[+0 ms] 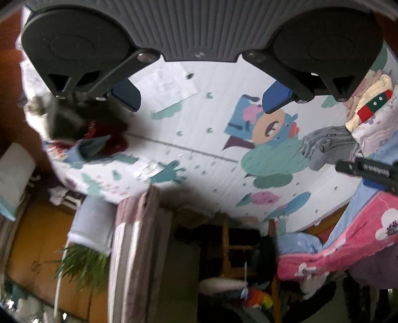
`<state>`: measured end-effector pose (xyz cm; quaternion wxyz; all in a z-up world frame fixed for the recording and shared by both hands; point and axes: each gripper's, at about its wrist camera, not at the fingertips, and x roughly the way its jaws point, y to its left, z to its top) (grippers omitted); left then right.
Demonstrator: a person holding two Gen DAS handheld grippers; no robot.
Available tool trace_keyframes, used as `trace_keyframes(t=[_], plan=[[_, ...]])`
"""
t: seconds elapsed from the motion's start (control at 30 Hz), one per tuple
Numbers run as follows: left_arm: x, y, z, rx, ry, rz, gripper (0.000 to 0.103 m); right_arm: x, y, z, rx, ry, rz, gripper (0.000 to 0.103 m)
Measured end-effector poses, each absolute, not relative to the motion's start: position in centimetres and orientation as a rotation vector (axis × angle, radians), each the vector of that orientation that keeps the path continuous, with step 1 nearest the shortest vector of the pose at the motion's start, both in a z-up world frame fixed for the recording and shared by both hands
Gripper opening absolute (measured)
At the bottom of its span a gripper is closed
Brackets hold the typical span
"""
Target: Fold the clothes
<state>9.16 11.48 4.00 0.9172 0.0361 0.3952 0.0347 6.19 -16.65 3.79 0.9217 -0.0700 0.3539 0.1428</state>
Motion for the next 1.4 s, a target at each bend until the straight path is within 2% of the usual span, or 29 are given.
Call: trace_keyframes(t=[0.13, 0.27, 0.63, 0.8, 0.93, 1.4], plan=[[7.0, 8.3, 7.2, 0.058, 0.783, 0.083, 0.097, 4.0, -20.0, 5.7, -0.124, 0.717, 0.243, 0.103], [4.3, 4.8, 8.3, 0.033, 0.786, 0.033, 0.102, 2.3, -22.1, 6.6, -0.062, 0.750, 0.214, 0.103], [-1.8, -1.7, 3.2, 0.126, 0.791, -0.033, 0.103, -0.8, -24.1, 2.9, 0.061, 0.822, 0.193, 0.103], [-2.2, -2.1, 1.2, 0.101, 0.816, -0.026, 0.103, -1.4, -24.0, 1.7, 0.009, 0.831, 0.144, 0.103], [-2.9, -2.4, 0.9, 0.102, 0.790, 0.001, 0.103, -1.5, -23.8, 1.0, 0.047, 0.894, 0.141, 0.103], [-3.2, -1.9, -0.7, 0.038, 0.875, -0.008, 0.103, -2.9, -20.6, -1.5, 0.000, 0.983, 0.177, 0.103]])
